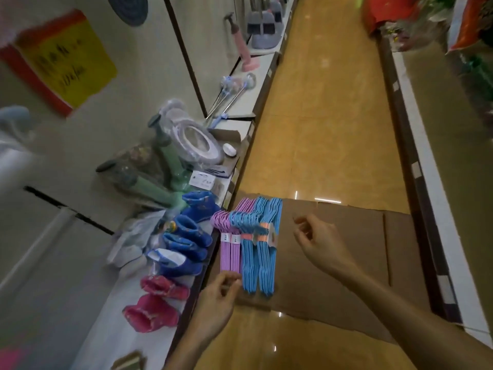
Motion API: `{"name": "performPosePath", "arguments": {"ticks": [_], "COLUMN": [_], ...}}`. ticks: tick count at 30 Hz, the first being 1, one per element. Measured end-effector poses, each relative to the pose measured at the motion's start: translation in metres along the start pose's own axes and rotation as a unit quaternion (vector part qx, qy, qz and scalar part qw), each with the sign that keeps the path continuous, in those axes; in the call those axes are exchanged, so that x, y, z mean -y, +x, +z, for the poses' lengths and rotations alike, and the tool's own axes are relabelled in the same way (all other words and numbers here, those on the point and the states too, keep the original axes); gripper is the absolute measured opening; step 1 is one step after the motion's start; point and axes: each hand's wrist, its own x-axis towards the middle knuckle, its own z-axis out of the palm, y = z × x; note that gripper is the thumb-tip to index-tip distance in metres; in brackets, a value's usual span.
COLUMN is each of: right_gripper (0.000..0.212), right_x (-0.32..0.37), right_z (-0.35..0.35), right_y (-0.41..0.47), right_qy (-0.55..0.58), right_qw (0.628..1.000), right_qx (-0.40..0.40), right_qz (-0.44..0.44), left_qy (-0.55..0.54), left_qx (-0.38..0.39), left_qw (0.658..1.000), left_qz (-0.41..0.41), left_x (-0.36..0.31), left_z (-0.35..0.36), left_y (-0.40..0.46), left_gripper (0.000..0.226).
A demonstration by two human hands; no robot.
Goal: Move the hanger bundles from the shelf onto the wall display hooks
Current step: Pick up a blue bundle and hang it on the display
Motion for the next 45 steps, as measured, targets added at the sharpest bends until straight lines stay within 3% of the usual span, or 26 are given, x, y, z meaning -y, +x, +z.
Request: {"name": "performPosePath", "arguments": {"ticks": [6,10,16,21,28,35,45], "right_gripper": [0.02,0.009,0.016,0.014,0.031,0.037,0.031], "right_x": [-0.098,-0.158,-0.224,-0.255,-0.27,-0.264,-0.259], "right_z": [0.102,0.171,0.256,0.306,0.346,0.354,0.343], "right_y": [0.052,0.077,0.1,0.117,0.124,0.129,0.137], "right_qy": [-0.013,-0.006,-0.006,0.078,0.193,0.217,0.222], "right_qw": [0.999,0.996,0.989,0.984,0.969,0.965,0.961], "right_qx": [0.011,0.06,0.128,0.128,0.088,0.059,0.047], "right_qz": [0.031,0.061,0.071,0.1,0.129,0.139,0.16], "left_qy": [-0.015,-0.035,-0.042,-0.004,-0.027,-0.077,-0.145], "left_qx": [0.004,-0.001,-0.043,-0.028,-0.052,-0.008,-0.013], "left_qw": [0.999,0.995,0.993,0.996,0.996,0.995,0.988], "left_qz": [-0.05,-0.089,-0.105,-0.083,-0.064,-0.063,-0.043], "left_x": [0.092,0.15,0.217,0.251,0.267,0.283,0.289], "left_z": [0.058,0.087,0.122,0.158,0.186,0.185,0.203], "left_y": [0.09,0.15,0.225,0.273,0.301,0.302,0.289], "left_gripper": [0.011,0.017,0.026,0.023,0.03,0.061,0.064]}}
